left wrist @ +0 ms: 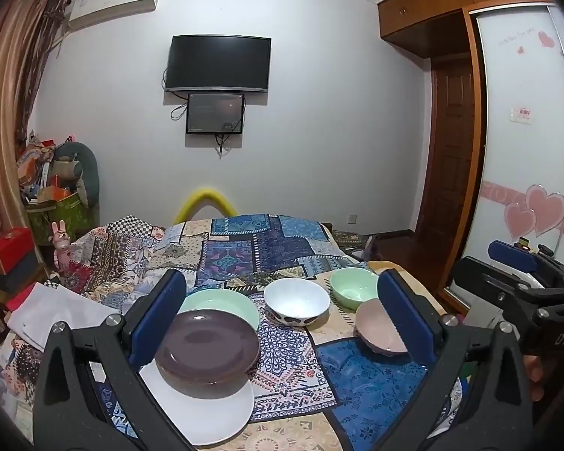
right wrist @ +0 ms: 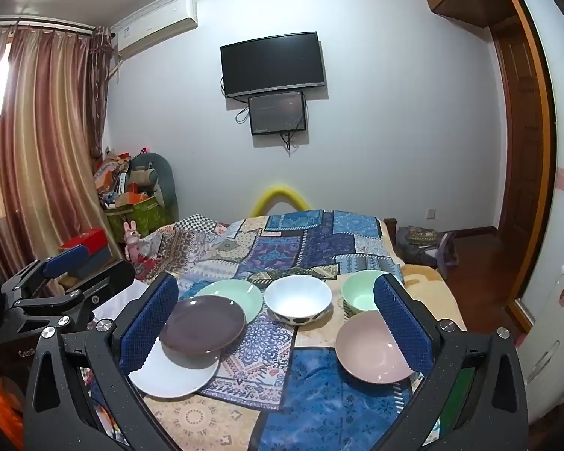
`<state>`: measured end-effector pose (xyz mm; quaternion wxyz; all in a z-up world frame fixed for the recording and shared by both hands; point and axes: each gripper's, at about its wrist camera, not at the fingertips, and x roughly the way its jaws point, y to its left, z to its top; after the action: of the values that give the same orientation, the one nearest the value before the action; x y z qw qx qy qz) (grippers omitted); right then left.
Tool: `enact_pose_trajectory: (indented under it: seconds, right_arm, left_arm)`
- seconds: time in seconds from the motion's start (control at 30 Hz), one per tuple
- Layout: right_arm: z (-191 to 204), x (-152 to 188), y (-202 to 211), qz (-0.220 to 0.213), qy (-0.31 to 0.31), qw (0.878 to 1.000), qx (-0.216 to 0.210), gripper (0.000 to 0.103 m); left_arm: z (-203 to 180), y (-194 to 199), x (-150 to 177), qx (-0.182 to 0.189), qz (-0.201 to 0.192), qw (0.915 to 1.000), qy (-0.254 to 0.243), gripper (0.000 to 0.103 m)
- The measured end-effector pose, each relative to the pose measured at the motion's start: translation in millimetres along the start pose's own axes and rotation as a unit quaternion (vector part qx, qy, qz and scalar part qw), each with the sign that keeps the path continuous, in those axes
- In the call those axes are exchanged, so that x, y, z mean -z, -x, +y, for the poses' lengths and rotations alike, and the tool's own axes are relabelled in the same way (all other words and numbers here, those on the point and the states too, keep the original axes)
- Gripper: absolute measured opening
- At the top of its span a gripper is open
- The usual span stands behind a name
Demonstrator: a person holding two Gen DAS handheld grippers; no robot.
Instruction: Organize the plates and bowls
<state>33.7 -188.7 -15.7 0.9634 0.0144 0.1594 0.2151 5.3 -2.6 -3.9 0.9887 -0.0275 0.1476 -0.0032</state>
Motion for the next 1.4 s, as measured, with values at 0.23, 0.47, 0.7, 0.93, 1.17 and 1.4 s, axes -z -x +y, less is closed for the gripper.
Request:
enact_pose_trajectory:
  seconds: [0.23,0.47,0.7,0.93,1.17,1.4]
  right_arm:
    - [-6.8,-3.4,1.3,0.0,-0.002,1.0,-0.001,0.103]
    - [-5.1,-1.0,-0.4,0.0,-0.002,1.0,-0.002,0.103]
    - [-5.5,-0.2,-1.1,0.001,-0.003,1.0,-0.002,0.103]
    - [-5.2,0.7,-1.0,0.001,-0.005,1.0,-0.002,0.103]
    - [-6.2,0.7,-1.1,0.001,-0.005,1.0,-0.003,0.103]
    - [-6.5,3.2,-2.9,0.002,-0.006,1.0,-0.004,0.103]
  left_arm:
    - [-0.8,4.7,0.5,-0.003,-0.005,1.0,-0.005,0.103]
    - [-2.1,4.3,0.4,-0.001,-0.006,1.0,-0.006,0.103]
    - [-2.8,3.7,1.1,0.0,-0.006,1.0,-0.005,0.103]
    - [-1.8,4.7,-0.2,0.0,-0.007,1.0,-0.006,0.103]
    - [-3.3,4.9,-0.3,-0.002,-0.007,0.9999,-0.008,0.103]
    - [-3.5,4.5,-0.6,-0.002,-0.007,0.9999,-0.01,0.103]
